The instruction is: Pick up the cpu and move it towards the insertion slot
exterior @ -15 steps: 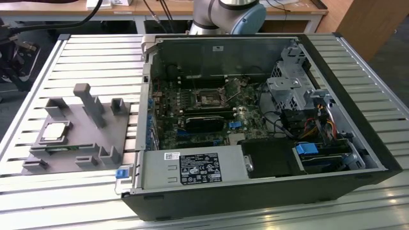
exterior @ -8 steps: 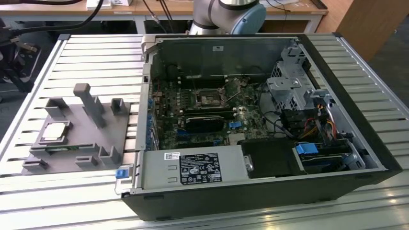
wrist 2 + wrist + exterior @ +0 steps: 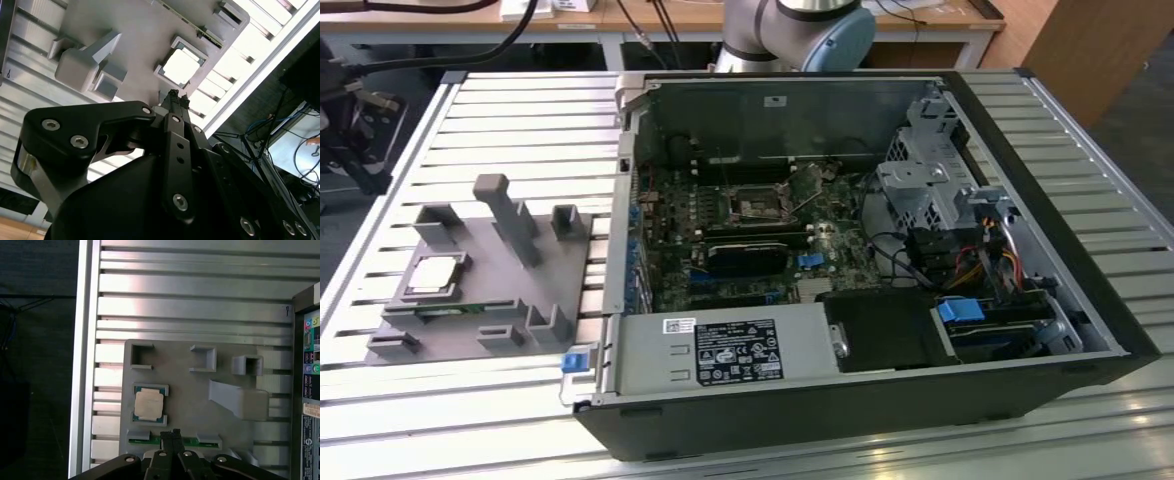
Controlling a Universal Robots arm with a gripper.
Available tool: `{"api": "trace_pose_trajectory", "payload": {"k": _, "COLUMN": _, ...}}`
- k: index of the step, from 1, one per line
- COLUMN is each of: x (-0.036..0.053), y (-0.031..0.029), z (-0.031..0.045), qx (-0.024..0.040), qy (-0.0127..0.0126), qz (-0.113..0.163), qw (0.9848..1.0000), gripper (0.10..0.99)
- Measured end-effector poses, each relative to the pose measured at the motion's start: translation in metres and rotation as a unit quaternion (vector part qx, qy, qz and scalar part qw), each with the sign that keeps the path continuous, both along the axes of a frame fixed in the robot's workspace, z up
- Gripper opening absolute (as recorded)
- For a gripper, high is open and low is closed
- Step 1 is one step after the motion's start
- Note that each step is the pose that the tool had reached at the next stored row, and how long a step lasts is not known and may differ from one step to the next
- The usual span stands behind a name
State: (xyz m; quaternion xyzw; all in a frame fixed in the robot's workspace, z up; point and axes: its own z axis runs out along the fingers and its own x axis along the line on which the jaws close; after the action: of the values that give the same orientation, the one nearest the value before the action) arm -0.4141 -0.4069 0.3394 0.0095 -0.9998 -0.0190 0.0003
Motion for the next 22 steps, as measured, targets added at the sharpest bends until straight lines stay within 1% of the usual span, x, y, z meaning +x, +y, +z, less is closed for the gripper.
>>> {"api": "trace_pose_trajectory", "payload": {"k": 10, "x": -0.0001, "y": 0.0, "z": -0.0075, "qx": -0.0001, "qy": 0.0, "qz": 0.0, "qw": 1.0, "gripper": 0.106}}
{"api": "trace_pose_trajectory", "payload": {"k": 22, "x": -0.0001, "y": 0.0, "z": -0.0138, "qx": -0.0001, "qy": 0.0001, "qz": 0.0, "qw": 1.0, "gripper": 0.106}}
